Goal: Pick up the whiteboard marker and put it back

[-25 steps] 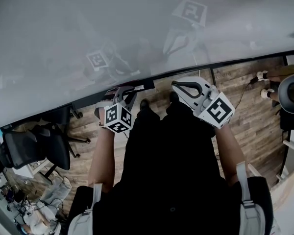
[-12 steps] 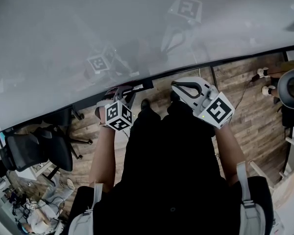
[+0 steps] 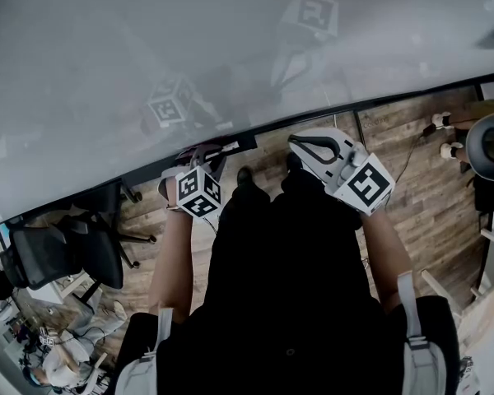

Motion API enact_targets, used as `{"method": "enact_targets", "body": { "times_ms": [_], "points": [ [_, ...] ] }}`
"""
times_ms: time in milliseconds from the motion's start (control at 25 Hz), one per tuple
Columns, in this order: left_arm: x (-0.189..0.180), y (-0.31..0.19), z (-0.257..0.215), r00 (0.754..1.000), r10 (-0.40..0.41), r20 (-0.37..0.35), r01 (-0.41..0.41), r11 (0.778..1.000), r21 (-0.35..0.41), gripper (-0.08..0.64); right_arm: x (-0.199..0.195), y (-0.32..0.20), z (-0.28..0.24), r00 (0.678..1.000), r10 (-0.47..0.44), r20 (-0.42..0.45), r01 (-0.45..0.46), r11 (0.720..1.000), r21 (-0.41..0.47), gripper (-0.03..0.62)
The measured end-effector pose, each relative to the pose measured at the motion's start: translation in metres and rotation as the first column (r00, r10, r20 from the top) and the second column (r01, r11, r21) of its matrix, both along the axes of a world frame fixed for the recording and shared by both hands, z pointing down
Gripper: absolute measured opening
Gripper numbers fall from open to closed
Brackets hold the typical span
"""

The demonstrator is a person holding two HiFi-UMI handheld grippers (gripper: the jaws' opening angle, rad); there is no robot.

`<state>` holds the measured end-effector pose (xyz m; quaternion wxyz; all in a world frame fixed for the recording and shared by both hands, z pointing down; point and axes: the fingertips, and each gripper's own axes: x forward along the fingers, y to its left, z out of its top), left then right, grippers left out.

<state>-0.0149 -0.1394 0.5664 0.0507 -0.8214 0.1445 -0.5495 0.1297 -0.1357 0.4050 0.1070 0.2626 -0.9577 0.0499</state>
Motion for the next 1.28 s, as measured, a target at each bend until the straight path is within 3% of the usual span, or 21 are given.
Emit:
{"method": "enact_targets", "body": {
  "times_ms": [400, 1280],
  "points": [
    [-0.006, -0.001, 0.005, 1.000, -0.014, 0.011, 0.014, 1.000, -0.021, 0.055, -0.003, 0.001, 0.005, 1.000, 0.003, -0.008, -0.003, 1.000, -0.010, 0.020],
    [-0.020, -0.002, 0.000, 0.998, -0.058, -0.027, 0.058, 0.998, 0.021, 0.066, -0.018, -0.002, 0.007, 0.999, -0.025, -0.040, 0.024, 1.000, -0.019, 0.020]
  ]
}}
